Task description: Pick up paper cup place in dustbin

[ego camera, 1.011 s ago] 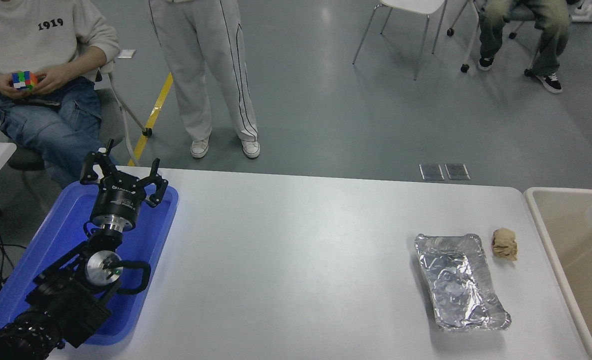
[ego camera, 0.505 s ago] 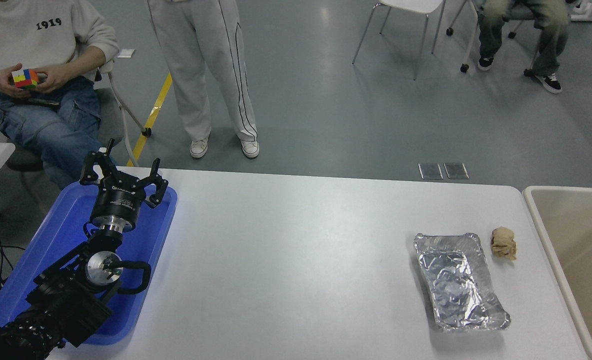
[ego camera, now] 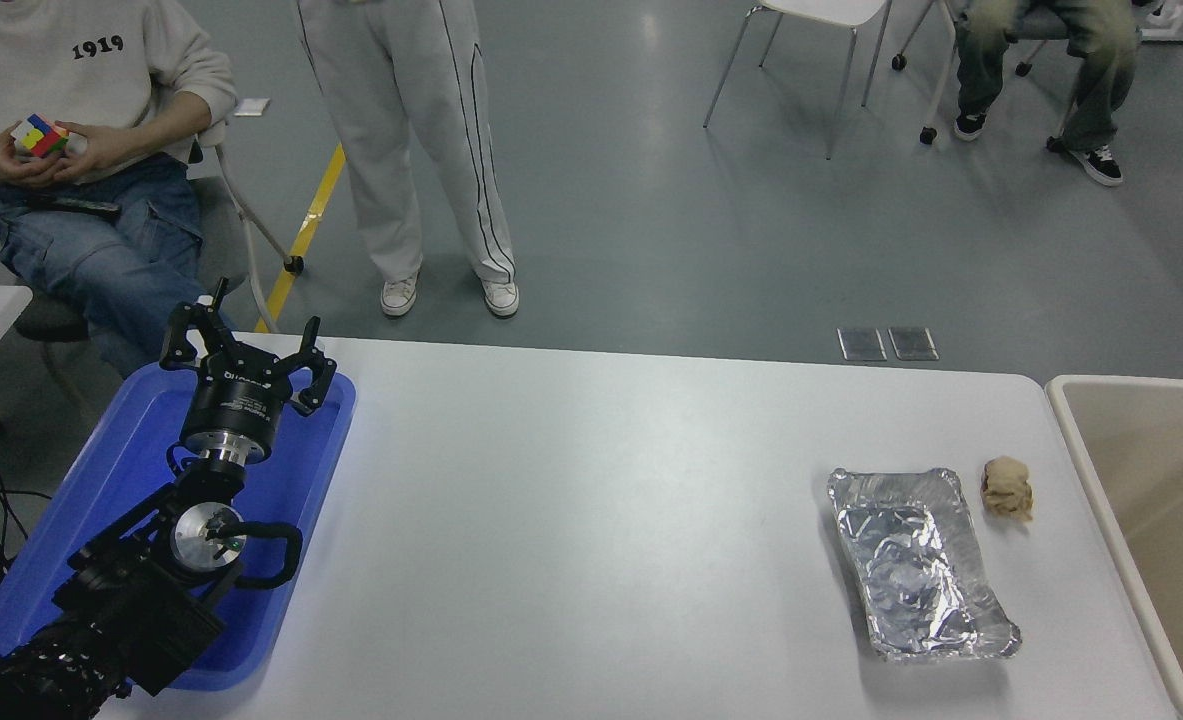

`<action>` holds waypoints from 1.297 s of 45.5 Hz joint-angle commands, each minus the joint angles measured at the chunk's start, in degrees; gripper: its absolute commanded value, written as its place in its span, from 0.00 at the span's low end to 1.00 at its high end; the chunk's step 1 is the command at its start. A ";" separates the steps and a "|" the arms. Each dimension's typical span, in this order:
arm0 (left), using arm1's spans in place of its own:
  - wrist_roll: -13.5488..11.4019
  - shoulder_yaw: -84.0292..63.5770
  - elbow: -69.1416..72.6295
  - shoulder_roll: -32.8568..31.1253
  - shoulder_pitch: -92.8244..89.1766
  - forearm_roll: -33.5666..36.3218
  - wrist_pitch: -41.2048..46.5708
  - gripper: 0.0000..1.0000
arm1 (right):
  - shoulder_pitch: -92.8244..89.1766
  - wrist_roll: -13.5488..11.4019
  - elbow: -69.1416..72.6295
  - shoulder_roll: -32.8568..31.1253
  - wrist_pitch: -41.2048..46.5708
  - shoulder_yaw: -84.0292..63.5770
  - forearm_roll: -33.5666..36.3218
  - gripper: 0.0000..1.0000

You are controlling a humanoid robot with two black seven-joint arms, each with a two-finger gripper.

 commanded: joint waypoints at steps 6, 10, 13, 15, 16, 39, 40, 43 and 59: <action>0.01 0.00 0.00 0.06 0.00 0.00 -0.03 1.00 | -11.38 -3.35 -9.02 4.89 -3.80 6.88 -0.23 0.00; 0.01 0.00 0.00 0.06 0.00 0.00 -0.03 1.00 | -12.00 -3.35 -9.02 4.98 -4.07 6.88 -0.23 0.00; 0.01 0.00 0.00 0.06 0.00 0.00 -0.03 1.00 | -12.00 -3.35 -8.93 4.89 -4.07 6.88 -0.23 0.00; 0.01 0.00 0.00 -0.03 0.00 0.00 -0.03 1.00 | -12.00 -3.35 -9.02 4.89 -4.07 6.88 -0.15 0.00; 0.01 0.00 0.00 0.06 0.00 0.00 -0.03 1.00 | -12.00 -3.35 -9.02 4.89 -4.07 6.88 -0.06 0.00; 0.01 0.00 0.00 -0.03 0.00 0.00 -0.03 1.00 | -12.17 -3.35 -8.84 6.38 -13.19 6.97 0.65 0.88; 0.01 0.00 0.00 0.06 0.00 0.00 -0.03 1.00 | -12.26 -3.35 -8.75 6.64 -14.25 7.05 0.65 0.90; 0.01 0.00 0.00 0.06 0.00 0.00 -0.03 1.00 | -12.26 -3.35 -8.58 6.91 -16.02 8.19 0.65 0.99; 0.01 0.00 0.00 -0.03 0.00 0.00 -0.03 1.00 | -13.23 -3.35 -7.96 6.38 -16.20 21.64 -0.32 0.99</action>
